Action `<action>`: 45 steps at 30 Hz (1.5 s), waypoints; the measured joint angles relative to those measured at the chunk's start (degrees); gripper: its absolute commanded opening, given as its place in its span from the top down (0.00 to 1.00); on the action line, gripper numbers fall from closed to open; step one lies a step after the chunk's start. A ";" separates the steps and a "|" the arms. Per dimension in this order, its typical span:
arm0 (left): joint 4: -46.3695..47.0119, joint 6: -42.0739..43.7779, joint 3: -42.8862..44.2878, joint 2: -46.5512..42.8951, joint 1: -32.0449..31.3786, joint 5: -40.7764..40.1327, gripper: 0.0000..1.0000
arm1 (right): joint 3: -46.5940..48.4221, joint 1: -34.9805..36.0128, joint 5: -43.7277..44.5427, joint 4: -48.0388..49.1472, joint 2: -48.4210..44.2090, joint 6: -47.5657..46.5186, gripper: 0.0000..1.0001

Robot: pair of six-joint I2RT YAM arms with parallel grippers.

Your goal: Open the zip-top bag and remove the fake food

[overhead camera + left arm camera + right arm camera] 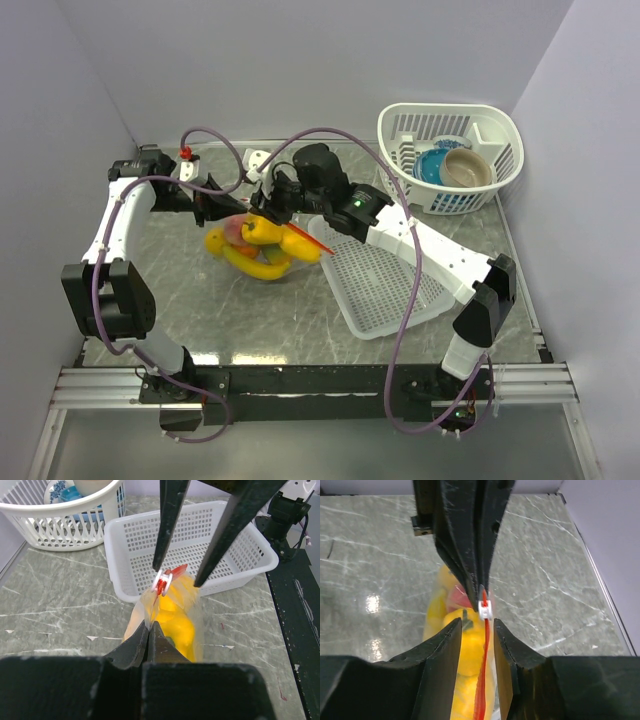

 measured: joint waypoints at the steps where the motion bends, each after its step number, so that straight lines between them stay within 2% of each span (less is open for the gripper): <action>1: 0.00 0.02 -0.02 0.00 0.00 0.00 0.99 | 0.02 0.11 -0.50 0.09 0.00 -0.02 0.59; 5: 0.02 0.00 -0.26 -0.11 -0.04 -0.02 0.99 | 0.02 0.15 -2.12 0.39 0.00 0.02 0.60; 8: 0.02 -0.02 -0.57 -0.37 -0.09 -0.11 0.99 | 0.02 0.15 -2.80 1.33 0.07 0.09 0.64; 11: 0.00 -0.04 -0.61 -0.85 -0.11 -0.13 0.99 | 0.00 0.15 -3.63 2.60 0.13 0.37 0.70; 14: 0.00 -0.20 -0.61 -1.49 -0.11 -0.15 0.99 | 0.02 0.15 -4.26 3.48 0.33 0.44 0.82; 17: 0.00 -0.46 -0.61 -1.73 -0.09 -0.15 0.99 | 0.02 0.13 -4.96 3.91 0.81 0.57 0.85; 19: 0.00 -0.81 -0.61 -1.73 -0.09 -0.15 0.99 | 0.02 0.13 -5.25 4.07 1.07 0.70 0.79; 20: 0.00 -1.03 -0.61 -1.73 -0.09 -0.17 0.99 | 0.02 0.13 -5.35 4.09 1.09 0.90 0.72; 23: 0.00 -1.31 -0.61 -1.84 -0.09 -0.17 0.99 | -0.02 0.09 -5.38 4.39 1.09 1.33 0.62; 24: 0.00 -1.38 -0.61 -1.86 -0.09 -0.17 0.99 | -0.24 0.09 -5.38 4.83 1.09 1.38 0.61; 25: 0.00 -1.49 -0.61 -1.95 -0.09 -0.17 0.99 | -0.44 0.07 -5.35 5.07 1.09 1.53 0.51; 30: 0.00 -1.53 -1.03 -1.99 -0.09 -0.17 0.99 | -6.14 -0.02 -3.63 9.27 -0.46 1.70 0.49; 42: 0.00 -2.10 -1.57 -3.04 -0.11 -0.31 0.99 | -9.97 -0.04 -1.68 15.61 -1.33 2.58 0.67; 43: 0.00 -2.10 -1.57 -3.19 -0.11 -0.33 0.99 | -10.45 -0.04 -1.73 16.26 -1.57 2.69 0.74; 45: 0.00 -2.12 -1.60 -3.23 -0.11 -0.33 0.99 | -10.71 -0.04 -1.75 16.63 -1.79 3.02 0.80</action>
